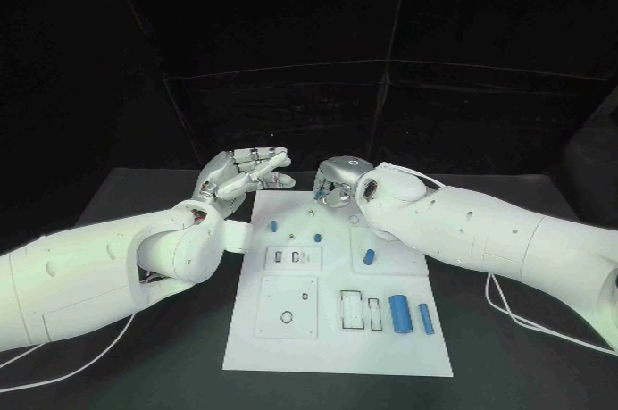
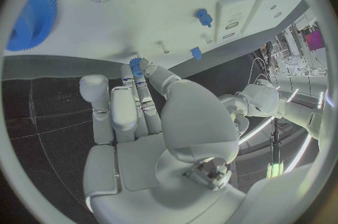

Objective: Assemble the parts on the task board

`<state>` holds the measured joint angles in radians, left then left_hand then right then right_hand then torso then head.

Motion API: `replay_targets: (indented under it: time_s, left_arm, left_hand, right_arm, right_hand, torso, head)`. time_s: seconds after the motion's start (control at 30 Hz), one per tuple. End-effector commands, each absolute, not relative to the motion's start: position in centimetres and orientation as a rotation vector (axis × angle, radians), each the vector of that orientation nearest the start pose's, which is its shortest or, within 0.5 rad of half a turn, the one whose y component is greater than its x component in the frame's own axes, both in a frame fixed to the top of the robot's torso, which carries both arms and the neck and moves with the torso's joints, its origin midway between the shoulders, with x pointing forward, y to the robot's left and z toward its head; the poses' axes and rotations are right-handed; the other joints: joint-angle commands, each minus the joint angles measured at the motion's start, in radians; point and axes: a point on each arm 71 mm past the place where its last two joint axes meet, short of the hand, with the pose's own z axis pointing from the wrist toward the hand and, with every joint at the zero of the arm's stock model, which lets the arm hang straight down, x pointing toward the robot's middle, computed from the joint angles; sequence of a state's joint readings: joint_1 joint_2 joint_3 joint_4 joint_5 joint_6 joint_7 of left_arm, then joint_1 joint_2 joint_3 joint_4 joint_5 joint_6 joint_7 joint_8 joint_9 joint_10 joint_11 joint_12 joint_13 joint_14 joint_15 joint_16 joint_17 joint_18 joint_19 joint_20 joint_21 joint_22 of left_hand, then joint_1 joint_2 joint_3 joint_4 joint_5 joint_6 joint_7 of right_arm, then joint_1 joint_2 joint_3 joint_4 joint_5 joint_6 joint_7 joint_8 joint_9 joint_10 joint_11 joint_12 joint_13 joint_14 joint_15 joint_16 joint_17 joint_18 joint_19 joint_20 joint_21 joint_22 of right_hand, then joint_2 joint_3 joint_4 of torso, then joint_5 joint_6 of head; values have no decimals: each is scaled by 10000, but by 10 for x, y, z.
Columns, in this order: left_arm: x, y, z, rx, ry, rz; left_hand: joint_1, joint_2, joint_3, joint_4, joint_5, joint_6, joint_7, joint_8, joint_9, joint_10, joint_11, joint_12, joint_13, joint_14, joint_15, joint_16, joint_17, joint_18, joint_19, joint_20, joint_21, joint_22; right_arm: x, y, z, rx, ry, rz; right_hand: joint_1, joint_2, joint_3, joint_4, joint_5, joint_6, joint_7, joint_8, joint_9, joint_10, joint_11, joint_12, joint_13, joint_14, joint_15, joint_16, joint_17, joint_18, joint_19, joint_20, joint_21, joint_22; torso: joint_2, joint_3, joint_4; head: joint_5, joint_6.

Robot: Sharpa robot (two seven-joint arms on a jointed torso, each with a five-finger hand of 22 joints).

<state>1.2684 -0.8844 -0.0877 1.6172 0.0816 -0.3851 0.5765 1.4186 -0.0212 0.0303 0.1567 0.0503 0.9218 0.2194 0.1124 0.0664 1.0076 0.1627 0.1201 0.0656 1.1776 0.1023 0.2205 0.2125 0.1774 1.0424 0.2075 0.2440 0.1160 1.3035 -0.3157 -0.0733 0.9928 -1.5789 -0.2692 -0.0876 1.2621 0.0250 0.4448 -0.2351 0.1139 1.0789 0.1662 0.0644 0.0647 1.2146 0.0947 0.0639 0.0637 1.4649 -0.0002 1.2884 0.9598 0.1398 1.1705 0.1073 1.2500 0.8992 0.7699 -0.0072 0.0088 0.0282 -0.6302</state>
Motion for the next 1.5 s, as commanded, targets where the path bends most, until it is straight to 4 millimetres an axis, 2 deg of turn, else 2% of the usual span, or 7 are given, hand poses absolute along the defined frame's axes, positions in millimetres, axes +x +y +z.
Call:
replay_targets:
  time_s: [0.03,0.8,0.93,1.07,1.13,1.37,1.5]
  left_arm:
    - [479,208,-145,-10457,12239,-16408]
    - [480,208,-145,-10456,12247,-16390]
    - [480,208,-144,-10457,12253,-16390]
    - [480,209,-144,-10459,12261,-16390]
    - [480,209,-144,-10462,12264,-16385]
    - [480,212,-144,-10489,12269,-16339]
    - [480,215,-144,-10511,12254,-16286]
  left_hand:
    - [-31,73,-23,-80,-5,3,36,-72,-14,-18,47,-54,-11,-67,39,-67,26,30,21,44,-57,-27]
    - [-31,73,-23,-80,-5,3,36,-72,-14,-18,47,-54,-11,-67,39,-67,26,30,21,44,-57,-27]
    - [-32,78,-28,-93,-5,3,38,-79,-13,-21,49,-63,-10,-73,42,-82,34,30,18,47,-69,-34]
    - [-37,77,-34,-101,-5,-4,42,-89,-14,-30,53,-73,-12,-78,45,-93,41,30,16,50,-79,-39]
    - [-37,77,-34,-101,-5,-4,42,-89,-14,-30,53,-73,-12,-78,45,-93,41,30,16,50,-79,-39]
    - [-43,79,-43,-112,-5,-16,46,-103,-16,-45,59,-89,-13,-85,50,-110,50,30,13,54,-92,-47]
    - [-43,79,-43,-112,-5,-16,46,-103,-16,-45,59,-89,-13,-85,50,-110,50,30,13,54,-92,-47]
  right_arm:
    - [569,-64,-162,-3902,15875,5306]
    - [570,-54,-164,-4101,16106,5328]
    - [572,-55,-164,-3994,16031,5256]
    - [573,-57,-162,-3845,15831,5228]
    - [572,-60,-161,-3763,15710,5228]
    - [565,-87,-158,-3185,15432,5408]
    - [558,-116,-154,-2341,15491,5635]
  right_hand:
    - [31,-104,60,0,-78,-80,19,-15,16,-68,-15,-21,-8,108,77,42,-38,-44,-36,59,49,-23]
    - [-65,-306,183,150,-291,-293,56,-35,2,-314,31,-38,-21,30,125,-66,-279,-5,-216,100,-36,-219]
    - [-273,-826,-107,373,-499,-1501,436,-20,-32,-1919,383,-11,-24,-549,470,-1119,-2105,289,-1455,336,-1041,-1947]
    - [-163,-1068,-760,589,-561,-2942,435,-55,-38,-2900,527,73,9,-927,535,-1750,-3155,462,-2091,494,-1679,-2858]
    - [-54,-1078,-1015,695,-552,-3221,441,-58,-38,-2988,526,171,23,-940,535,-1805,-3264,461,-2086,508,-1750,-2924]
    - [223,-969,-1489,949,-272,-2196,398,126,83,-2454,436,759,74,-622,460,-1459,-2795,420,-1723,444,-1612,-2747]
    - [156,-947,-1655,1169,20,-1778,380,243,123,-1762,344,1158,106,-305,382,-1017,-2086,266,-1074,375,-1103,-1926]
  torso:
    - [4,-1,-3]
    - [12,1,3]
    - [8,-7,-10]
    - [12,2,-6]
    - [10,7,-9]
    - [-16,10,-49]
    - [-61,8,-133]
  head:
    - [22,-11]
    - [52,-40]
    - [62,-36]
    - [62,-20]
    - [67,-18]
    - [55,-6]
    - [63,-2]
